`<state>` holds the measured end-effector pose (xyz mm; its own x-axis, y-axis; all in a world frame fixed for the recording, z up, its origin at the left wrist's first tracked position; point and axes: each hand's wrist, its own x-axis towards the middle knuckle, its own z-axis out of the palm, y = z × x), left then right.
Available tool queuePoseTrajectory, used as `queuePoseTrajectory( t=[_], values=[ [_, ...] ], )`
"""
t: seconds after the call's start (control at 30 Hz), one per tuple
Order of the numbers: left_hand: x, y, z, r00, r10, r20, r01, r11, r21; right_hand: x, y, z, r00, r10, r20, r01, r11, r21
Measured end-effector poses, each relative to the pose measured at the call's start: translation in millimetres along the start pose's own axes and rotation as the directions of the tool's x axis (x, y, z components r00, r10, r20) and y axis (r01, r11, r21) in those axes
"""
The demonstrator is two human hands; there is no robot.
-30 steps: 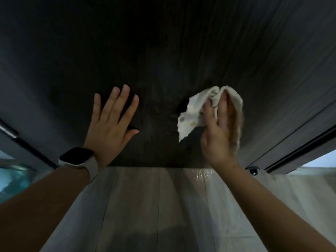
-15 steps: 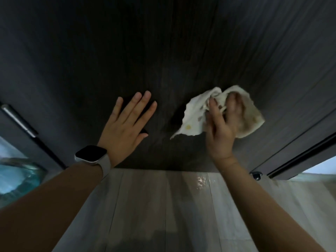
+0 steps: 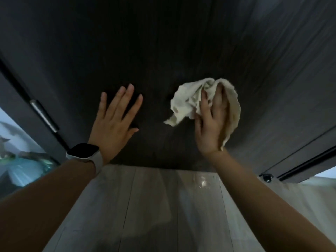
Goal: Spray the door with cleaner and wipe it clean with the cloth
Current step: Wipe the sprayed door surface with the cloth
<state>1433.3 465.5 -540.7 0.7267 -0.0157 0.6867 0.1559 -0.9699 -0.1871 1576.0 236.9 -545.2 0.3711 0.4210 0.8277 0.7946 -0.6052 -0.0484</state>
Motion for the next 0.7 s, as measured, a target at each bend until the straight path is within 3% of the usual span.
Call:
queuePoseTrajectory(
  t=[0.03,0.07,0.1,0.17,0.23,0.27,0.4,0.47,0.57,0.63,0.7],
  values=[
    [-2,-4,1,0.999,-0.031,-0.008,0.031,0.999,-0.009,-1,-9,4,0.996,0.083,0.012,-0.084,0.993,0.084],
    [-3,-6,2,0.998,-0.063,-0.014,0.063,0.998,-0.02,-5,-21,8,0.993,0.061,0.105,-0.074,0.989,0.126],
    [-5,-8,2,0.997,-0.081,-0.014,0.081,0.996,-0.028,-13,-36,8,0.969,0.005,0.245,-0.07,0.964,0.257],
    [-6,-11,3,0.997,-0.072,-0.004,0.072,0.997,-0.04,-29,-55,7,0.881,-0.146,0.449,-0.152,0.813,0.562],
    [-6,-13,1,0.998,-0.062,0.012,0.063,0.996,-0.065,-35,-57,0,0.763,-0.192,0.617,-0.326,0.71,0.625],
    [-6,-14,-1,0.998,-0.061,0.02,0.062,0.995,-0.074,-40,-60,-2,0.751,-0.222,0.622,-0.287,0.739,0.61],
    [-6,-16,-5,0.999,-0.046,0.024,0.048,0.996,-0.079,-46,-50,-10,0.785,-0.283,0.551,0.069,0.924,0.376],
    [-5,-12,-4,0.998,-0.066,0.02,0.067,0.995,-0.08,-32,-46,-25,0.85,-0.204,0.486,0.0,0.922,0.386],
    [-3,-5,0,0.994,-0.11,0.001,0.109,0.989,-0.096,8,-43,-57,0.968,-0.055,0.246,-0.07,0.88,0.47],
    [-3,-2,2,0.992,-0.124,-0.013,0.122,0.985,-0.12,41,-29,-75,0.994,-0.03,0.106,-0.022,0.885,0.465],
    [-2,-1,3,0.991,-0.132,-0.017,0.128,0.982,-0.142,71,-10,-84,0.993,-0.105,-0.058,0.118,0.941,0.318]
  ],
)
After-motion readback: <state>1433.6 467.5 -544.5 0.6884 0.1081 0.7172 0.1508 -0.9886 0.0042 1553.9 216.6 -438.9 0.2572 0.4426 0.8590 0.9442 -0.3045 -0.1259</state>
